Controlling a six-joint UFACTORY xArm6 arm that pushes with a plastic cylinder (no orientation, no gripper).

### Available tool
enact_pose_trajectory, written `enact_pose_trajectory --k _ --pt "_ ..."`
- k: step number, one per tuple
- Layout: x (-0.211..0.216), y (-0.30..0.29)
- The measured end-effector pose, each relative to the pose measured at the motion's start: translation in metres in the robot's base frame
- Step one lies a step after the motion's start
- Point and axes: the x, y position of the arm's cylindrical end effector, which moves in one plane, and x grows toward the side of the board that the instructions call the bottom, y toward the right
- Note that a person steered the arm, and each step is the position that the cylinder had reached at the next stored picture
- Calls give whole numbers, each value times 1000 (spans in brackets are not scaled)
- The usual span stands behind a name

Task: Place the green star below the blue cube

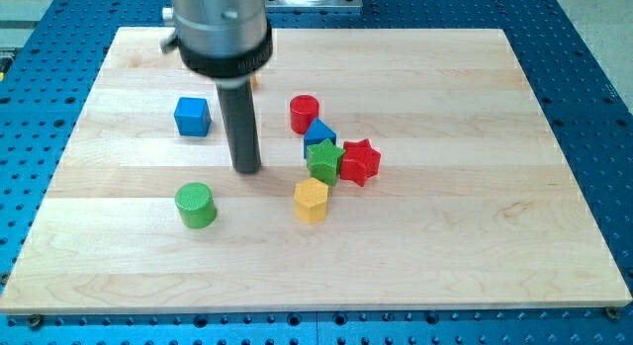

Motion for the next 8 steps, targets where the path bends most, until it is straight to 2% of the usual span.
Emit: enact_pose_trajectory --k 1,2,3,4,5,7,8 --pt "8 24" --pt "-2 53" --pt "-31 56" --pt "-38 89" --pt "-31 71" --pt "-70 57" --pt "-48 49"
